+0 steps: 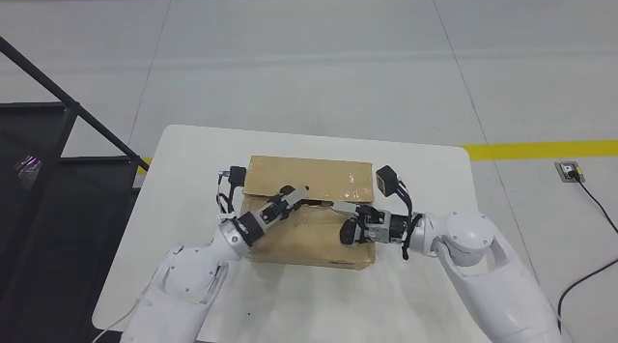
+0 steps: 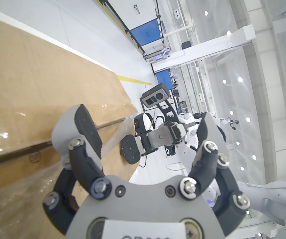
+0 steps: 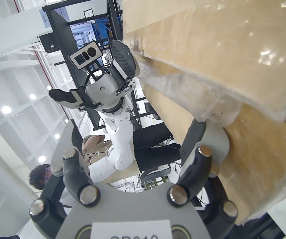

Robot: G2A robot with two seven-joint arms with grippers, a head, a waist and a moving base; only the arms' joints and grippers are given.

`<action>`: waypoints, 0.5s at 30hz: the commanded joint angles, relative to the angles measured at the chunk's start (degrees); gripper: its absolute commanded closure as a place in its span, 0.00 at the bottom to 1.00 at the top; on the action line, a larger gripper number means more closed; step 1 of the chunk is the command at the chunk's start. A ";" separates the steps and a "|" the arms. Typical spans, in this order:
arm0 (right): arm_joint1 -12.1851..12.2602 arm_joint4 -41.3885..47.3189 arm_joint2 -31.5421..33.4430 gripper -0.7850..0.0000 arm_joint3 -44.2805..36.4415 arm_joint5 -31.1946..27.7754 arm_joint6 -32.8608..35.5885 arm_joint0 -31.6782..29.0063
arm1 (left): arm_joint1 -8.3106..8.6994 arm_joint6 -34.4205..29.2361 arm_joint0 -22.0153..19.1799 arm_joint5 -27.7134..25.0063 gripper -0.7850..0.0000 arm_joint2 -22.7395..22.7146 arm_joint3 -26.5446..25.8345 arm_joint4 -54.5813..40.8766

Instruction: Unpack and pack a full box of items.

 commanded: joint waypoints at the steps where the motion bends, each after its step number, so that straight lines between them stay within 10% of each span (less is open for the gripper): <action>1: 0.02 0.08 -0.09 0.00 0.16 0.06 0.05 0.12 | -0.05 -0.31 -0.21 -0.08 0.00 0.59 0.46 0.65; 15: 0.20 0.44 -0.49 0.00 0.82 -0.29 0.37 0.41 | 0.56 -6.95 1.19 -1.73 0.00 0.67 -2.01 0.33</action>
